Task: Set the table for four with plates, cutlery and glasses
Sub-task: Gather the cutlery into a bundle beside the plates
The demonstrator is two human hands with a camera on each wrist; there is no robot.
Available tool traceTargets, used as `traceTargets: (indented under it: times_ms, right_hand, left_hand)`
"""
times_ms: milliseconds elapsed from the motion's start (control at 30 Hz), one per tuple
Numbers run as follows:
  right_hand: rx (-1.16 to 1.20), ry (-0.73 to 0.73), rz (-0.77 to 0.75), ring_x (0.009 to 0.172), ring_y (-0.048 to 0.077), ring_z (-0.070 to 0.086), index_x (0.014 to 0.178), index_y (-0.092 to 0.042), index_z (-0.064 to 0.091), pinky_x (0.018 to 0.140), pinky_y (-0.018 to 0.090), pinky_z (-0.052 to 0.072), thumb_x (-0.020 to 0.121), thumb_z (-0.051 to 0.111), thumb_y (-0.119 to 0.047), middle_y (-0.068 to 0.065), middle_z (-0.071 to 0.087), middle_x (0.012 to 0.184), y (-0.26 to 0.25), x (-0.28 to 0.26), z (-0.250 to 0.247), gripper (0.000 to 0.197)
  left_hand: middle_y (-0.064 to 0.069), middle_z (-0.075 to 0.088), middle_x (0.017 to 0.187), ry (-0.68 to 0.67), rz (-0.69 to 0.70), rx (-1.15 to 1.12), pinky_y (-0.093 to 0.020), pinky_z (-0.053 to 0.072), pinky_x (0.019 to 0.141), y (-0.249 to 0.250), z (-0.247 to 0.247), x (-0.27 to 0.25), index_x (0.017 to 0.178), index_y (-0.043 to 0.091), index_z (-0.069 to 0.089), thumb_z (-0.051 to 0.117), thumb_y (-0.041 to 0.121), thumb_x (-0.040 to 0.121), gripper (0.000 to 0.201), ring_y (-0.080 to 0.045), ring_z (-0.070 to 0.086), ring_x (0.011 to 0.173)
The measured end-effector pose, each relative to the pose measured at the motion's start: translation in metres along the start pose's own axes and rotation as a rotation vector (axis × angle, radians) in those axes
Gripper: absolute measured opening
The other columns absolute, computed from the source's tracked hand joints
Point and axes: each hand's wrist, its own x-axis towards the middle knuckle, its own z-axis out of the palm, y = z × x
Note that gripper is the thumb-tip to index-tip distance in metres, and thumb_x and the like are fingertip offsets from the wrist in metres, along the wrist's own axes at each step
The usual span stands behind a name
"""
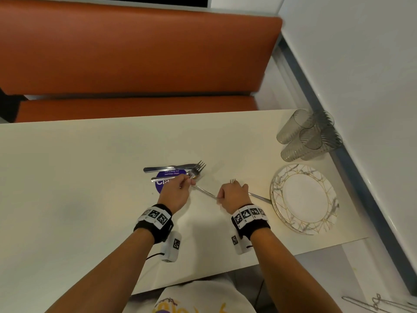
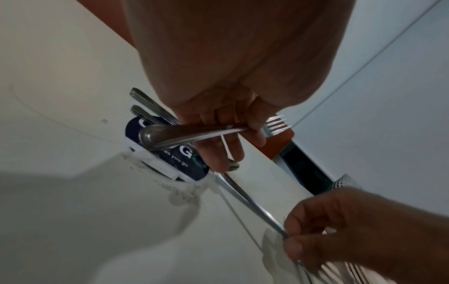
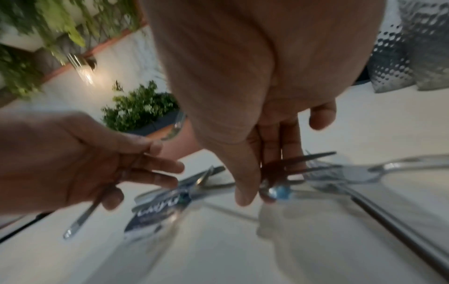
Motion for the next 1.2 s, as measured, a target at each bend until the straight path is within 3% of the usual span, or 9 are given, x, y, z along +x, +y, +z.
traceTargets:
  times_ms: [100, 167, 267, 433, 533, 733, 867, 1033, 1200]
  right_hand:
    - [0.155, -0.032, -0.059, 0.101, 0.016, 0.059, 0.088, -0.029, 0.069, 0.099, 0.04, 0.039, 0.086, 0.074, -0.024, -0.01, 0.07, 0.097, -0.005, -0.008, -0.022, 0.007]
    - [0.305, -0.053, -0.131, 0.087, 0.01, 0.063, 0.085, -0.027, 0.074, 0.088, 0.03, 0.049, 0.082, 0.08, -0.021, -0.011, 0.07, 0.086, -0.011, -0.012, -0.032, 0.008]
    - [0.455, -0.036, -0.21, 0.073, -0.001, 0.059, 0.083, -0.022, 0.079, 0.072, 0.014, 0.044, 0.078, 0.084, -0.017, -0.019, 0.065, 0.074, -0.021, -0.017, -0.041, 0.009]
    - [0.66, 0.032, -0.132, 0.087, 0.004, 0.063, 0.088, -0.024, 0.078, 0.079, 0.023, 0.05, 0.074, 0.087, -0.02, -0.016, 0.069, 0.088, -0.03, -0.02, -0.045, 0.018]
    - [0.857, 0.091, -0.065, 0.071, 0.012, 0.068, 0.096, -0.018, 0.072, 0.068, 0.028, 0.055, 0.079, 0.083, -0.012, -0.001, 0.074, 0.086, -0.037, -0.022, -0.043, 0.021]
    - [1.047, 0.179, -0.012, 0.062, 0.016, 0.07, 0.096, -0.006, 0.068, 0.062, 0.029, 0.058, 0.082, 0.079, -0.003, 0.009, 0.076, 0.08, -0.056, -0.028, -0.038, 0.018]
    - [1.066, 0.204, -0.037, 0.066, 0.018, 0.071, 0.095, -0.01, 0.068, 0.068, 0.035, 0.062, 0.08, 0.08, -0.005, 0.008, 0.076, 0.082, -0.069, -0.03, -0.034, 0.019]
    - [0.946, 0.347, -0.043, 0.071, 0.014, 0.072, 0.091, -0.017, 0.068, 0.066, 0.024, 0.058, 0.076, 0.085, -0.016, 0.001, 0.073, 0.085, -0.083, -0.03, -0.021, 0.023]
    - [1.048, 0.404, 0.003, 0.07, 0.021, 0.073, 0.096, -0.023, 0.06, 0.066, 0.036, 0.062, 0.075, 0.087, -0.016, 0.0, 0.068, 0.094, -0.088, -0.032, -0.012, 0.035]
  left_hand:
    - [0.02, 0.072, 0.095, -0.044, 0.056, 0.043, -0.039, 0.058, 0.083, 0.005, 0.004, -0.004, 0.094, 0.033, 0.072, 0.052, 0.029, 0.105, 0.024, -0.005, 0.062, 0.078]
    - [0.02, 0.074, 0.098, -0.076, 0.104, 0.094, -0.032, 0.053, 0.087, 0.008, 0.004, -0.007, 0.097, 0.033, 0.073, 0.052, 0.029, 0.105, 0.022, -0.004, 0.066, 0.088]
    - [0.014, 0.075, 0.09, -0.121, 0.147, 0.127, -0.024, 0.052, 0.081, 0.011, 0.001, -0.015, 0.095, 0.028, 0.07, 0.051, 0.022, 0.106, 0.023, -0.004, 0.07, 0.084]
    - [0.001, 0.073, 0.073, -0.138, 0.046, 0.007, -0.019, 0.052, 0.062, 0.005, -0.009, -0.028, 0.094, 0.018, 0.069, 0.048, 0.016, 0.107, 0.025, -0.01, 0.065, 0.056]
    - [0.0, 0.069, 0.07, -0.127, 0.018, -0.017, -0.019, 0.049, 0.054, -0.001, -0.016, -0.033, 0.093, 0.019, 0.069, 0.048, 0.016, 0.108, 0.026, -0.005, 0.058, 0.049]
    - [-0.012, 0.074, 0.08, -0.14, -0.081, -0.124, -0.026, 0.05, 0.045, -0.005, -0.028, -0.046, 0.104, 0.013, 0.069, 0.047, 0.017, 0.108, 0.024, -0.022, 0.067, 0.053]
    - [-0.012, 0.075, 0.081, -0.14, -0.089, -0.156, -0.027, 0.052, 0.046, -0.002, -0.032, -0.051, 0.104, 0.013, 0.07, 0.047, 0.017, 0.108, 0.024, -0.024, 0.069, 0.056]
    - [-0.011, 0.072, 0.076, -0.148, -0.109, -0.226, -0.032, 0.049, 0.049, 0.001, -0.031, -0.055, 0.101, 0.013, 0.071, 0.041, 0.016, 0.108, 0.031, -0.026, 0.059, 0.054]
    - [-0.008, 0.067, 0.069, -0.207, -0.13, -0.285, -0.029, 0.041, 0.044, 0.003, -0.033, -0.06, 0.103, 0.015, 0.069, 0.039, 0.02, 0.109, 0.031, -0.026, 0.054, 0.048]
